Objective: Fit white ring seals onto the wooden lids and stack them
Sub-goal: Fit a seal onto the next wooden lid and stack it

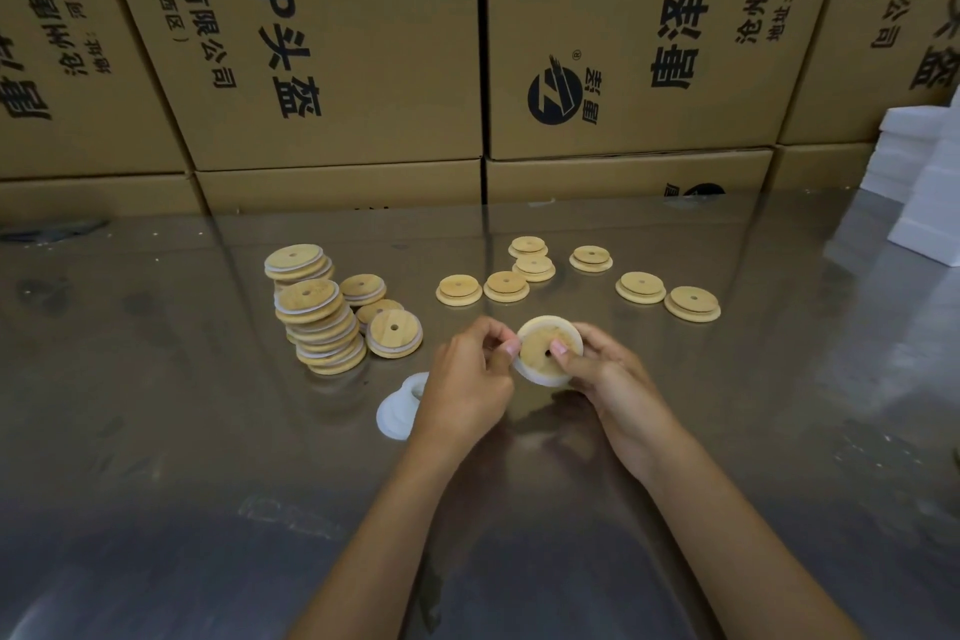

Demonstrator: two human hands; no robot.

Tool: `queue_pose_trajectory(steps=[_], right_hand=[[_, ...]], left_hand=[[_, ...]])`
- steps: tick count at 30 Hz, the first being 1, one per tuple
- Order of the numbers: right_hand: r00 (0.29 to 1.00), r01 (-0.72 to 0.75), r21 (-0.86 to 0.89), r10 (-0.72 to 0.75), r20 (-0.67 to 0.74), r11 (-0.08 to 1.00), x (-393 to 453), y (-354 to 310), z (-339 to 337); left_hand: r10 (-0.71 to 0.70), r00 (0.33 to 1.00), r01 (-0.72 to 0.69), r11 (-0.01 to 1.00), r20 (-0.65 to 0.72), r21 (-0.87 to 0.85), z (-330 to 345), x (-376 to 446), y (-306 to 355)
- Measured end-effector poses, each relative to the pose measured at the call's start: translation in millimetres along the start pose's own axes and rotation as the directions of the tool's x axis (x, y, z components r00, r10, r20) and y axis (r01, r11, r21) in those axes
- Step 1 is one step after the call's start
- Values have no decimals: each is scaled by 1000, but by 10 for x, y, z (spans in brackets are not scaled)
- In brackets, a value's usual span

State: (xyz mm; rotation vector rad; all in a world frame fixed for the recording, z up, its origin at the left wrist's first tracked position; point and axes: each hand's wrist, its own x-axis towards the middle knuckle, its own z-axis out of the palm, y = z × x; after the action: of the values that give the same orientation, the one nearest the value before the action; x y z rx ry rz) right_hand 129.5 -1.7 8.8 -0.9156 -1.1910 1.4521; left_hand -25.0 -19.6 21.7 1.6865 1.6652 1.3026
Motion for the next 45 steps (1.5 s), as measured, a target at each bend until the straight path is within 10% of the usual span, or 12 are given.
queue_pose_trajectory(steps=[7,24,45], right_hand=[[998,-45,56,43,42,997,15,-21,-37],[997,-67,24,68,-43,997,13,-24,16],[995,-93,97,97,-30,991,13,-58,-47]], left_hand=[[-54,998,57,975,17,-217,-17,-30,26],[-11,1000,9,998,26,68,41,-75,0],[6,990,5,997,138,-78,55,-15,-36]])
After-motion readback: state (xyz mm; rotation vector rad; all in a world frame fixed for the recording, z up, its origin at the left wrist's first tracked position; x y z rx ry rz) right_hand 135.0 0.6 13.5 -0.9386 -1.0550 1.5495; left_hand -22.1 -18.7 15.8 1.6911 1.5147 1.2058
